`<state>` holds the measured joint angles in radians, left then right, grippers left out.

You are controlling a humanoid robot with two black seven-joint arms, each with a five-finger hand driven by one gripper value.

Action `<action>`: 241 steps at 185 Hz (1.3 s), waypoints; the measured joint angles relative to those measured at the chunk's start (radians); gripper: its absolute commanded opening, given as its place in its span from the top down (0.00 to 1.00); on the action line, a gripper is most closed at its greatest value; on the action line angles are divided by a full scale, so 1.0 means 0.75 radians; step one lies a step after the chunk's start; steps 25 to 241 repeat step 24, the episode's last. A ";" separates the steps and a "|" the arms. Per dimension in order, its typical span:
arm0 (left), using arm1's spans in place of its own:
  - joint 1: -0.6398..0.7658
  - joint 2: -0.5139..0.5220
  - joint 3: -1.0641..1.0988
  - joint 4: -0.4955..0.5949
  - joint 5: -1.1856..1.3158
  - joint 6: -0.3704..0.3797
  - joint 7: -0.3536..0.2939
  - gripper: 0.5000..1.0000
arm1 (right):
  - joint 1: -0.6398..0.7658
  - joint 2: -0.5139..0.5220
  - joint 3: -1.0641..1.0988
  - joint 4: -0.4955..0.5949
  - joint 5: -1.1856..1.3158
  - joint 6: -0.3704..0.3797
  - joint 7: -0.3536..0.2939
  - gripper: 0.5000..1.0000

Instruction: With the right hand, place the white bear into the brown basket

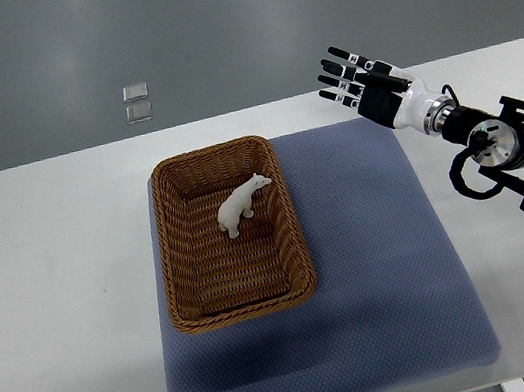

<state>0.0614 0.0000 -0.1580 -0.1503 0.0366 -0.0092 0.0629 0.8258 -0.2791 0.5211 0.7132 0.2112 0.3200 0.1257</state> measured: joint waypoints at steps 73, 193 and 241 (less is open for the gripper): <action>0.000 0.000 0.000 0.000 0.000 0.000 0.000 0.00 | -0.001 0.000 0.002 0.000 -0.001 0.009 0.002 0.14; 0.000 0.000 0.000 0.000 0.000 0.000 0.000 0.00 | -0.001 0.000 0.002 0.000 -0.001 0.009 0.002 0.14; 0.000 0.000 0.000 0.000 0.000 0.000 0.000 0.00 | -0.001 0.000 0.002 0.000 -0.001 0.009 0.002 0.14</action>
